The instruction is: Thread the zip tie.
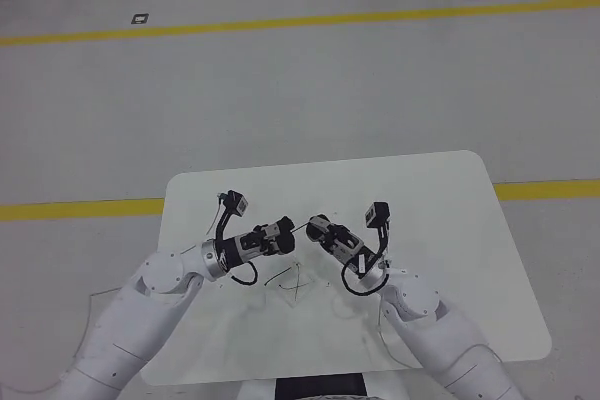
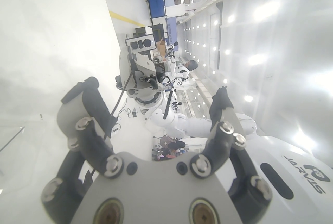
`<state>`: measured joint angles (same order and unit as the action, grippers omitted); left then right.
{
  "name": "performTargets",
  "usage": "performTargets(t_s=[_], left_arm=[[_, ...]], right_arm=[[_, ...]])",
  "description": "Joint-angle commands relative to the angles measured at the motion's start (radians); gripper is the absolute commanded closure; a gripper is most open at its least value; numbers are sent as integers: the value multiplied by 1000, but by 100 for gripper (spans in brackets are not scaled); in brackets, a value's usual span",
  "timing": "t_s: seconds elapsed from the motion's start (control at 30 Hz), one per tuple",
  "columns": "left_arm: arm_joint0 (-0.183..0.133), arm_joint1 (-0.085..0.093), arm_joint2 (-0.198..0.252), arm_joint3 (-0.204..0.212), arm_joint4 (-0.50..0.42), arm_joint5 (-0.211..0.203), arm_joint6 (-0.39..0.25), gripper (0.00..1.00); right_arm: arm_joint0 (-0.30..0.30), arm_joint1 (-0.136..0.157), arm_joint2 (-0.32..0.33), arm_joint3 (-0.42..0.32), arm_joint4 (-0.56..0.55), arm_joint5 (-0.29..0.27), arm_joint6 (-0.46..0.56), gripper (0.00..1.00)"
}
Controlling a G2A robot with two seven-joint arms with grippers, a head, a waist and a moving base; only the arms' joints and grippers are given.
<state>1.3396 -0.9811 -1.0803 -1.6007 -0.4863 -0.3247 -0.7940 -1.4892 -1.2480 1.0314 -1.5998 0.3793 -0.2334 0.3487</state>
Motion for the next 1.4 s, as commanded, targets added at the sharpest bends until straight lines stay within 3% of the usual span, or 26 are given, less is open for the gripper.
performTargets(t_s=[0.0, 0.1, 0.13, 0.17, 0.3, 0.4, 0.47, 0.7, 1.37], left_arm=[[2, 0, -1, -2, 2, 0, 2, 0], [5, 1, -4, -4, 4, -1, 6, 3], [5, 1, -5, -5, 5, -1, 8, 13], [6, 1, -6, -6, 6, -1, 9, 16], [6, 0, -7, -7, 19, 9, 25, 15], [7, 0, -6, -8, 22, 10, 28, 23], [7, -1, -5, -8, 24, 11, 29, 35], [5, -2, -3, -5, 33, 14, 33, 53], [-12, -8, 14, 10, 49, 30, 44, 62]], right_arm=[[-3, 1, 2, -4, -24, 10, -9, 100], [-7, 1, 2, -8, -46, 22, -18, 100], [-7, 1, 2, -8, -56, 25, -21, 100], [-8, 0, 1, -10, -63, 27, -24, 100], [-8, -1, -3, -9, -79, 35, -24, 100], [-6, -2, -9, -7, -99, 49, -29, 100], [-5, -3, -12, -6, -107, 54, -32, 100], [-4, -7, -17, -6, -116, 54, -39, 100], [-16, -12, -3, -11, -109, 7, -25, 100]])
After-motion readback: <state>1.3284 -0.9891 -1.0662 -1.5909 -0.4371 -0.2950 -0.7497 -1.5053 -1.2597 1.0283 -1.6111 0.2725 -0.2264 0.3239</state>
